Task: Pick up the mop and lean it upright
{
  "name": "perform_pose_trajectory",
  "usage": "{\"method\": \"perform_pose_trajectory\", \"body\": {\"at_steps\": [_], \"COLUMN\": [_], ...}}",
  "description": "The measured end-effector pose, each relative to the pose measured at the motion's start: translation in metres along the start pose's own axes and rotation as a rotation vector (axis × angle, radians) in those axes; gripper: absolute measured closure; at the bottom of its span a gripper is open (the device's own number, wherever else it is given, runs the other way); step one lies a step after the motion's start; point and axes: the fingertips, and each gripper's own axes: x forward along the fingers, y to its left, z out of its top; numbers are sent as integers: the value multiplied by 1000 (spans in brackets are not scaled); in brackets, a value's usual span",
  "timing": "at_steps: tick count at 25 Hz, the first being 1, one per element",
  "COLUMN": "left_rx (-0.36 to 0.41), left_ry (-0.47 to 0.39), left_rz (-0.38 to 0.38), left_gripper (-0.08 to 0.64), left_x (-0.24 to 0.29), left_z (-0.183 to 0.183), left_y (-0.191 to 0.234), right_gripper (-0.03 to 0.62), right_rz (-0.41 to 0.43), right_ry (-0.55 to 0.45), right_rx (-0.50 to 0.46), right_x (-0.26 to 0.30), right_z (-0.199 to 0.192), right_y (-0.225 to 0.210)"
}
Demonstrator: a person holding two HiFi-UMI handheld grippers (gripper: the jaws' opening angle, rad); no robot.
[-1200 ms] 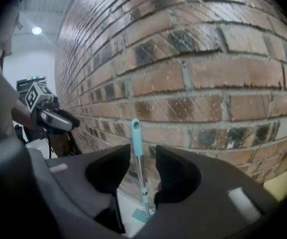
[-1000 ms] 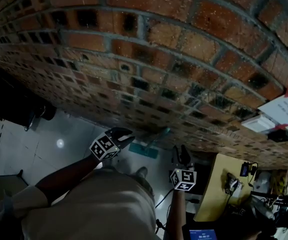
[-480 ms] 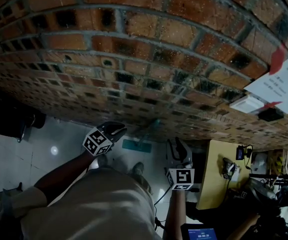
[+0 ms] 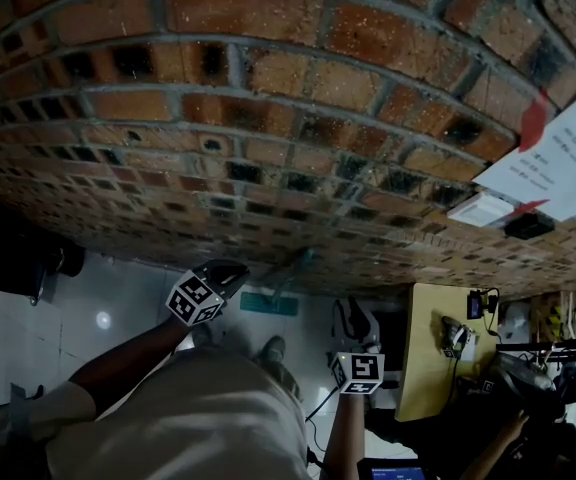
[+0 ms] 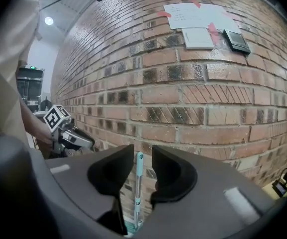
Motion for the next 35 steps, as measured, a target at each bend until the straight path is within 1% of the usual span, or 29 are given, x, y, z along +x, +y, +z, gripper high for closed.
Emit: {"method": "perform_pose_trajectory", "body": {"at_steps": [7,17,24,35], "left_rx": [2,32,57,82], "left_ry": [11,7,26,49], "left_rz": [-24,-87,-132,-193], "left_gripper": [522,532,535,535], "left_x": [1,12,21,37], "left_z": [-4,4,4,3], "left_y": [-5,-26,-38,-52], "right_gripper": [474,482,486,493], "right_rz": [-61,-151,-219,-285], "right_ry": [-10,-41,-32,-4], "right_rx": [36,82,99,120], "right_x": [-15,-42,-62,-84], "right_z": [-3,-4,-12,-25], "right_y": [-3,-18,-26,-34]}}
